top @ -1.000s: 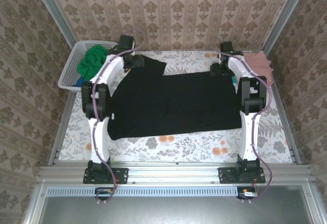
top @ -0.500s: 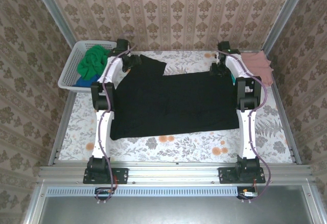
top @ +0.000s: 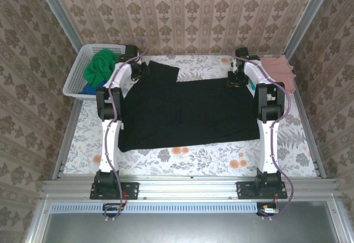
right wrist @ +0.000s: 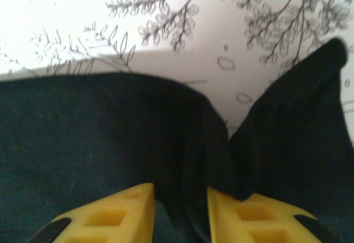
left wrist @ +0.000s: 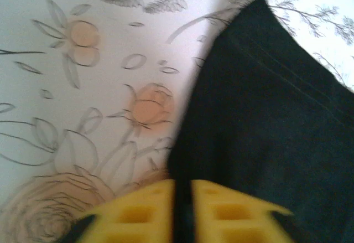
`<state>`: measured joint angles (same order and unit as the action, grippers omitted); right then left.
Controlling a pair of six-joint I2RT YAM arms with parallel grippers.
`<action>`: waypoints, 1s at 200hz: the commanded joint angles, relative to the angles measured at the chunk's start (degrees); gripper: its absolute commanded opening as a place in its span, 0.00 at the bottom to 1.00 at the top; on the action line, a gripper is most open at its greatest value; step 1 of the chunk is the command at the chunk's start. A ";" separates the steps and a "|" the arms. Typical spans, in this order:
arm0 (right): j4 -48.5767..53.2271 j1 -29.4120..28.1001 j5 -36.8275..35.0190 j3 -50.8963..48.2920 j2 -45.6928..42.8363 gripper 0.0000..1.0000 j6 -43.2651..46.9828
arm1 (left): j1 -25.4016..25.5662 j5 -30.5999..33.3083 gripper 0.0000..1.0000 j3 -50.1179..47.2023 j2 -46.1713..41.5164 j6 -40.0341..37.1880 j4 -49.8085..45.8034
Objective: Fold and stack the t-shirts
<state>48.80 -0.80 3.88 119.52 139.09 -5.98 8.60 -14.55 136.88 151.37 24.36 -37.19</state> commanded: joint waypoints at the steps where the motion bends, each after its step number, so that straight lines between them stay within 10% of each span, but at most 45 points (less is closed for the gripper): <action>1: 0.94 -0.54 -1.32 -3.16 -5.16 0.43 -0.60 | 0.56 -1.23 0.32 -2.06 -5.65 -3.60 -5.84; 63: -10.27 -5.02 -5.50 -27.40 -28.31 0.99 -7.27 | 2.69 10.37 0.64 -27.35 -31.53 -7.31 -2.16; 134: -20.29 -28.27 -16.86 -62.56 -47.85 1.00 -24.85 | 13.82 12.47 0.66 -82.82 -66.56 3.39 12.14; 200: -21.12 -33.35 -17.24 -72.09 -47.95 1.00 -31.33 | 15.72 16.51 0.62 -98.12 -69.49 9.39 8.71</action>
<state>29.28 -33.26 -12.14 51.13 91.94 -32.97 24.40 -1.83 41.04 83.07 29.58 -24.91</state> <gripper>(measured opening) 0.999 0.623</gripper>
